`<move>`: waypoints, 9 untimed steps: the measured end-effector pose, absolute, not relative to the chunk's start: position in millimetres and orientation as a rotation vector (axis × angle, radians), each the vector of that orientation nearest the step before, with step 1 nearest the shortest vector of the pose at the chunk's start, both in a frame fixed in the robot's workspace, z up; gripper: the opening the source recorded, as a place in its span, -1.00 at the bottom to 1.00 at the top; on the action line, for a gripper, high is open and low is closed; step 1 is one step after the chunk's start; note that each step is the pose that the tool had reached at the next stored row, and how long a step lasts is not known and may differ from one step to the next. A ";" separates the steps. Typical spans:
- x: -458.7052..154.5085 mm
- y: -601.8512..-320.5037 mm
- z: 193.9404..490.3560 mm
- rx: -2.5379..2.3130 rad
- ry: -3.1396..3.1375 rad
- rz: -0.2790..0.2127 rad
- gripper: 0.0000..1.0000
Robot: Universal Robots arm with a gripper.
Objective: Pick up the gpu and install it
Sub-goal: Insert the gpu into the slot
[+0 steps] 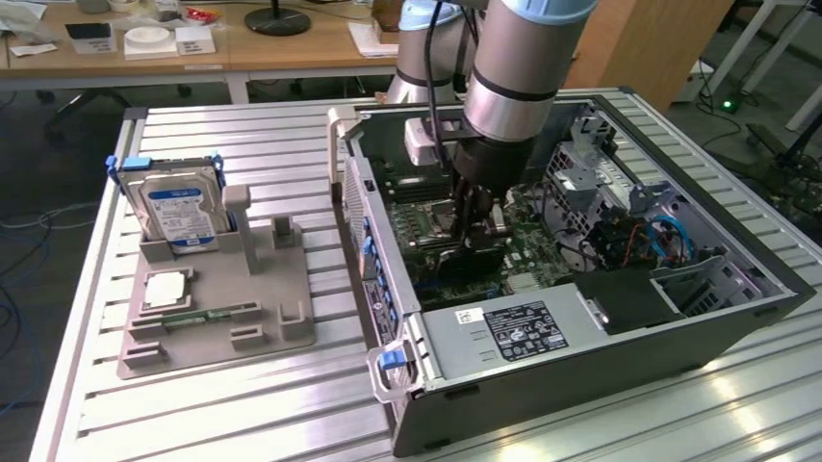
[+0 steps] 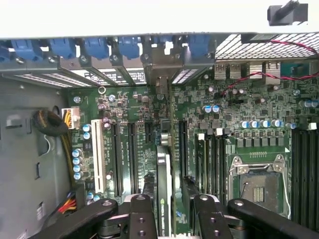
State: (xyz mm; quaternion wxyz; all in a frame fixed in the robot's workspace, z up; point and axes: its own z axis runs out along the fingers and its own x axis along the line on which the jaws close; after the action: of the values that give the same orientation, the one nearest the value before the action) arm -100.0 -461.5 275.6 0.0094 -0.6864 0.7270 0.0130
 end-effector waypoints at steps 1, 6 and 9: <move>-100.0 -461.4 275.7 -2.144 2.270 0.041 -0.28; -100.1 -461.5 275.8 -2.144 2.271 0.041 -0.56; -100.1 -461.5 275.8 -2.144 2.271 0.041 -0.79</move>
State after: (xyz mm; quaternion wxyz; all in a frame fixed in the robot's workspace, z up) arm -100.1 -461.5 275.8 0.0094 -0.6864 0.7271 0.0130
